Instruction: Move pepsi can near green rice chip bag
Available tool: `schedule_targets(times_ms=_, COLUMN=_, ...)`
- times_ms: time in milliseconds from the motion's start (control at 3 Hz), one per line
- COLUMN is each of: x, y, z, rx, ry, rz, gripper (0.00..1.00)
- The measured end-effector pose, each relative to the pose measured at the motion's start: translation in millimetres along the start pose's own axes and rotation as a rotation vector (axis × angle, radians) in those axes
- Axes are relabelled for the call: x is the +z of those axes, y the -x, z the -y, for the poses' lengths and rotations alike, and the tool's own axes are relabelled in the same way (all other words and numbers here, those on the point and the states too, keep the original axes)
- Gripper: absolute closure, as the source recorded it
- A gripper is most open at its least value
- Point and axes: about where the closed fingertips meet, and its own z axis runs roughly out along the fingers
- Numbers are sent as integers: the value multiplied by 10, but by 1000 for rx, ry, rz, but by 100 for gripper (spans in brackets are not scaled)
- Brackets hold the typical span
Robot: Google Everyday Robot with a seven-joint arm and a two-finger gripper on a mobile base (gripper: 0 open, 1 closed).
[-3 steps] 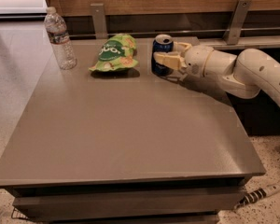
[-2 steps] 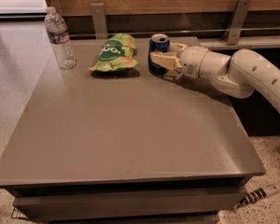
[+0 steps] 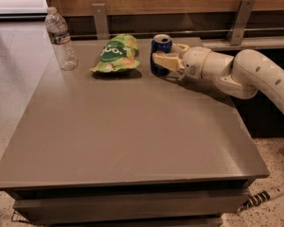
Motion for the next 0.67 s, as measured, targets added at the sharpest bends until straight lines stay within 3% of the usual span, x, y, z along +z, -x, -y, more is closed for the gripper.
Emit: schedule_targets(times_ms=667, x=1, y=5, z=-1, rx=0, ry=0, rz=0, gripper=13)
